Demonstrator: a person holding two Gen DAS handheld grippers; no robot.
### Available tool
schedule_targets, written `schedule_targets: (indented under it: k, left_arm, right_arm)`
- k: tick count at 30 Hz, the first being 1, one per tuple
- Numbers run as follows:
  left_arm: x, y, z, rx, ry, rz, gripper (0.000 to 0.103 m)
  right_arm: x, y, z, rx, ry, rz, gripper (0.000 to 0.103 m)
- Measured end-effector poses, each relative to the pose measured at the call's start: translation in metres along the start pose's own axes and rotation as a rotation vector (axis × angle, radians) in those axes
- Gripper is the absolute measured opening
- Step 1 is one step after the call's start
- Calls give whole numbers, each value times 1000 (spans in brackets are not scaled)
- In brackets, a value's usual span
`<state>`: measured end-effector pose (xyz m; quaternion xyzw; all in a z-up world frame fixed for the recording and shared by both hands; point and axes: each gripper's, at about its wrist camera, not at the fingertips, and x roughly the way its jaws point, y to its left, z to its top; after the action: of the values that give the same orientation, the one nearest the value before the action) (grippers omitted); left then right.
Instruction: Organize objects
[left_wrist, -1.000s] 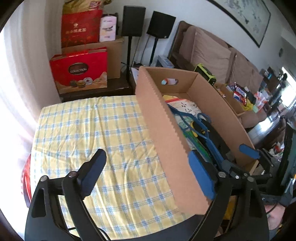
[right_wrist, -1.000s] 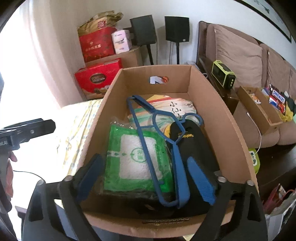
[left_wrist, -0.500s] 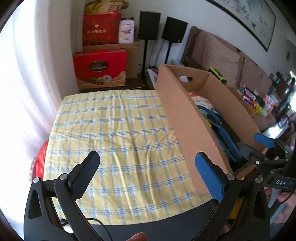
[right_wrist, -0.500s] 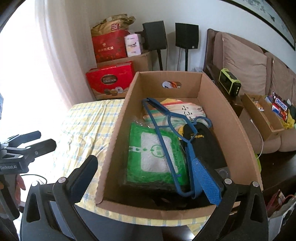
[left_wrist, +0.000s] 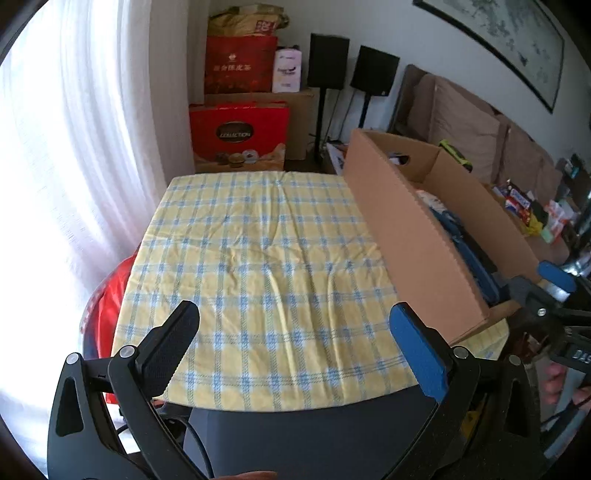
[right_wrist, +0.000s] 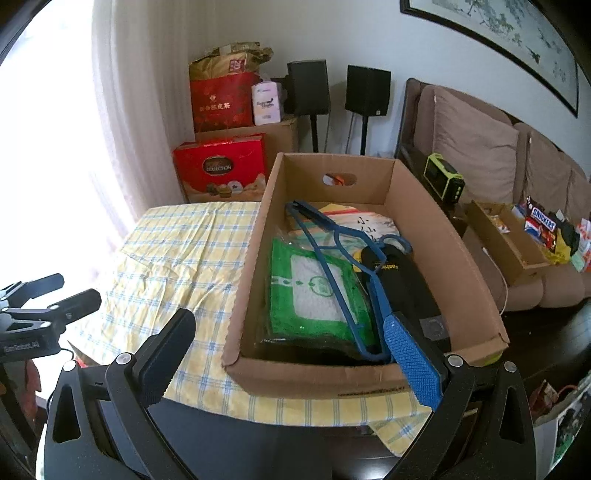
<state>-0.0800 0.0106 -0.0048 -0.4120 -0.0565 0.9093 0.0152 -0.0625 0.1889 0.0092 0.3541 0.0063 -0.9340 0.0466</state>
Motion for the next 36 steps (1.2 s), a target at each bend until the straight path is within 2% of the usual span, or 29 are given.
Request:
schedule_targets:
  k: [16, 22, 36]
  left_arm:
    - [-45, -10, -25, 2, -82, -20, 103]
    - [-50, -14, -31, 11, -66, 3, 103]
    - [-55, -16, -37, 5, -68, 4, 103]
  right_arm:
    - [-26, 12, -20, 0, -10, -2, 103]
    - [-33, 13, -23, 1, -14, -15, 103]
    - [-41, 13, -29, 2, -28, -39, 103]
